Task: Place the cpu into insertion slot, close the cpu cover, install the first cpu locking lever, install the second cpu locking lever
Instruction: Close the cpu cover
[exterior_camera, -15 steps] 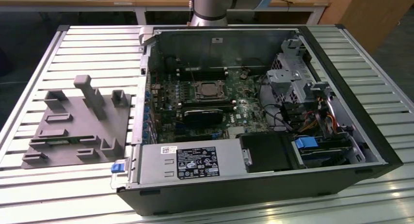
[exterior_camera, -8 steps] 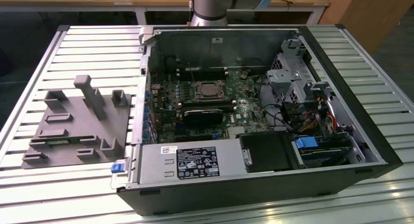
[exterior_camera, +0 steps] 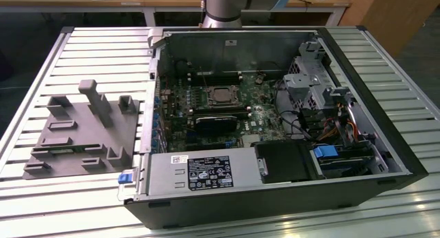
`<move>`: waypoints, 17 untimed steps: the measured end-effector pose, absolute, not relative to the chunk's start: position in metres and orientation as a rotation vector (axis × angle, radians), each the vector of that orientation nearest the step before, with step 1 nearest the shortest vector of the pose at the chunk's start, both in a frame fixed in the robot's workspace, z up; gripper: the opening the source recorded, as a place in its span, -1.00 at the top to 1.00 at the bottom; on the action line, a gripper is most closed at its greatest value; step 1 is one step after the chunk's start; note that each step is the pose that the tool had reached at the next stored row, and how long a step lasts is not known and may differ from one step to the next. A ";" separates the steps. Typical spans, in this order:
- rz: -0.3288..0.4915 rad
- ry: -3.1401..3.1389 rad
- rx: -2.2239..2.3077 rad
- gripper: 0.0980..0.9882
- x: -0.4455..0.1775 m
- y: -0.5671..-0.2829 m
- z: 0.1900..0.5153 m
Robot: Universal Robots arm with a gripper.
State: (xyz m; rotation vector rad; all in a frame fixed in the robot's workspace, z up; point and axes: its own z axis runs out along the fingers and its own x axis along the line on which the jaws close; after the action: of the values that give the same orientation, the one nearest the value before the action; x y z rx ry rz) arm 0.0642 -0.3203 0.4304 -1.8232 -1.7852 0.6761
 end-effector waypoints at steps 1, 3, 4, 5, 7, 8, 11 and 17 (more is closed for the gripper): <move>0.671 -1.789 -1.827 0.99 0.064 -0.320 0.430; 0.668 -1.792 -1.829 0.99 0.064 -0.320 0.430; 0.663 -1.796 -1.834 0.99 0.064 -0.320 0.430; 0.654 -1.803 -1.841 0.99 0.064 -0.320 0.430; 0.646 -1.809 -1.847 0.99 0.064 -0.320 0.430; 0.645 -1.810 -1.847 0.99 0.064 -0.320 0.430; 0.632 -1.820 -1.859 0.99 0.064 -0.320 0.430; 0.608 -1.838 -1.877 0.99 0.064 -0.320 0.430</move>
State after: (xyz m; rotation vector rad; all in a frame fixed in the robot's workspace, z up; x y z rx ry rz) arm 0.0641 -0.3203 0.4296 -1.8767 -1.8380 0.6084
